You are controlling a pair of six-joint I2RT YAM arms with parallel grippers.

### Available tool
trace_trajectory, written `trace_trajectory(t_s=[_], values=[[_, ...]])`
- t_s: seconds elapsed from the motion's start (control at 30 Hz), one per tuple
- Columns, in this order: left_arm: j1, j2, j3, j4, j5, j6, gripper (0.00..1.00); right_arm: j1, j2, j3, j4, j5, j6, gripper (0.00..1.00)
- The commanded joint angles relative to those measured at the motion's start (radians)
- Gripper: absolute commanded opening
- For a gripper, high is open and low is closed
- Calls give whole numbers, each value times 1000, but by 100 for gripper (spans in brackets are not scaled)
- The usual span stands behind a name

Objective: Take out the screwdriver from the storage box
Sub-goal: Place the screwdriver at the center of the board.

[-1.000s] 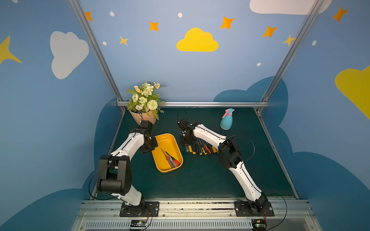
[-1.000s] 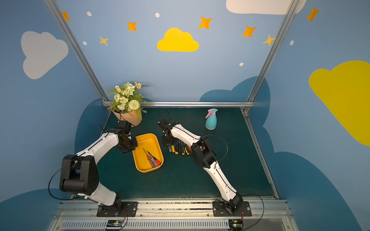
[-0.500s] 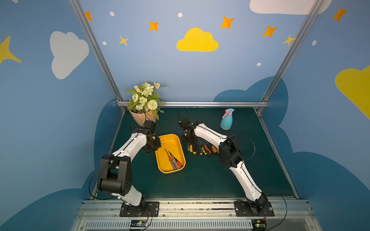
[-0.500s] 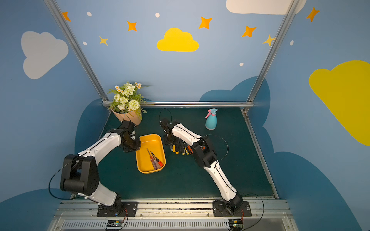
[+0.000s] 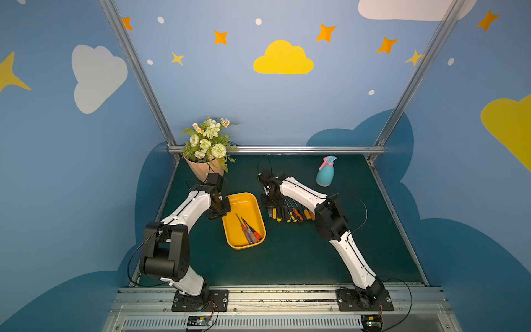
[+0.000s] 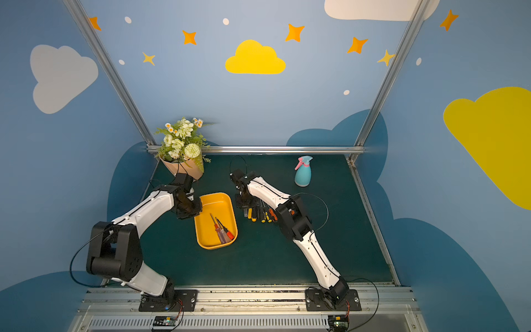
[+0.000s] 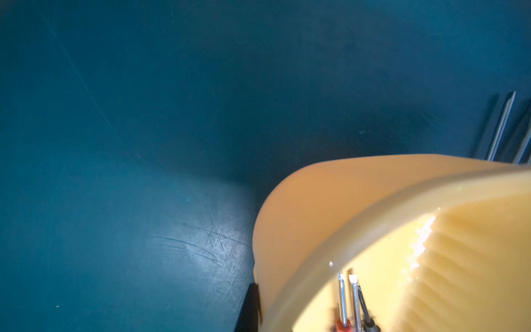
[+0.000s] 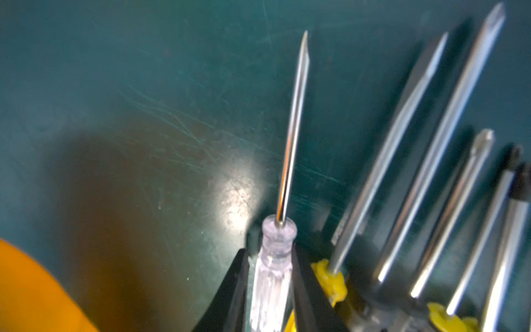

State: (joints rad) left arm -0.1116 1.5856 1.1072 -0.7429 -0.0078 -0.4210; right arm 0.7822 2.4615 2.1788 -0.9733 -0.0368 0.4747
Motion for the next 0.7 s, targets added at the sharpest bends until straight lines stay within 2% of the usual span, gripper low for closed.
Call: trace_trajectory(t_s=[0.0, 0.2, 0.33, 0.43, 0.67], values=[[0, -20, 11, 5, 6, -25, 3, -1, -153, -65, 81, -12, -40, 31], [-2, -13, 5, 16, 15, -18, 3, 20, -320, -189, 212, -47, -175, 34], [0, -9, 14, 10, 15, -2, 3, 42, -385, -246, 258, -169, -273, 34], [0, -11, 21, 2, 23, 1, 2, 74, -386, -252, 248, -250, -338, 34], [-1, -37, 7, -9, 7, -9, 3, 136, -311, -208, 144, -278, -394, 34]])
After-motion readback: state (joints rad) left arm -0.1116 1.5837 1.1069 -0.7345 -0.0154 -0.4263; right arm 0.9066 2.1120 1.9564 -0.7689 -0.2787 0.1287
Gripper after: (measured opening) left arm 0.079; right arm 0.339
